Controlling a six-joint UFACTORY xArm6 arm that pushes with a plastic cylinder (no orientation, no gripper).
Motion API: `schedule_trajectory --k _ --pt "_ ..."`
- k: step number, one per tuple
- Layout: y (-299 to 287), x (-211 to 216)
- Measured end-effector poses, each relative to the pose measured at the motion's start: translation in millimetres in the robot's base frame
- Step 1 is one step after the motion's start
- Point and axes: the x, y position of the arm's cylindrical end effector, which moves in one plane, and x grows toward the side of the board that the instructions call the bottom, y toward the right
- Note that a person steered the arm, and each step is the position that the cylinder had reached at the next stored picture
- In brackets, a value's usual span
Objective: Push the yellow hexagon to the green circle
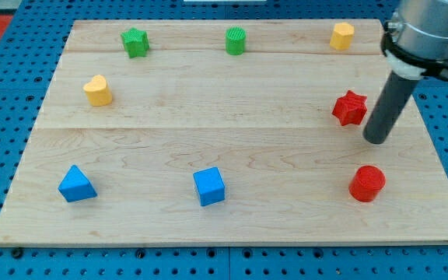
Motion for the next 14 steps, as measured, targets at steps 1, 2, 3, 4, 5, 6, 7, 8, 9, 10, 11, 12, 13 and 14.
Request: schedule_trajectory --k 1,2,3,4,5,6,7,8,9,10,11,12,13,14 --pt "34 0" --pt "54 0" --pt "67 0" --pt "70 0" --pt "70 0" --pt "71 0" --pt "77 -5" --pt "114 -16" --pt "118 -19" --pt "118 -19" --pt "119 -19" --pt "119 -20" --pt "119 -21" --pt "119 -22"
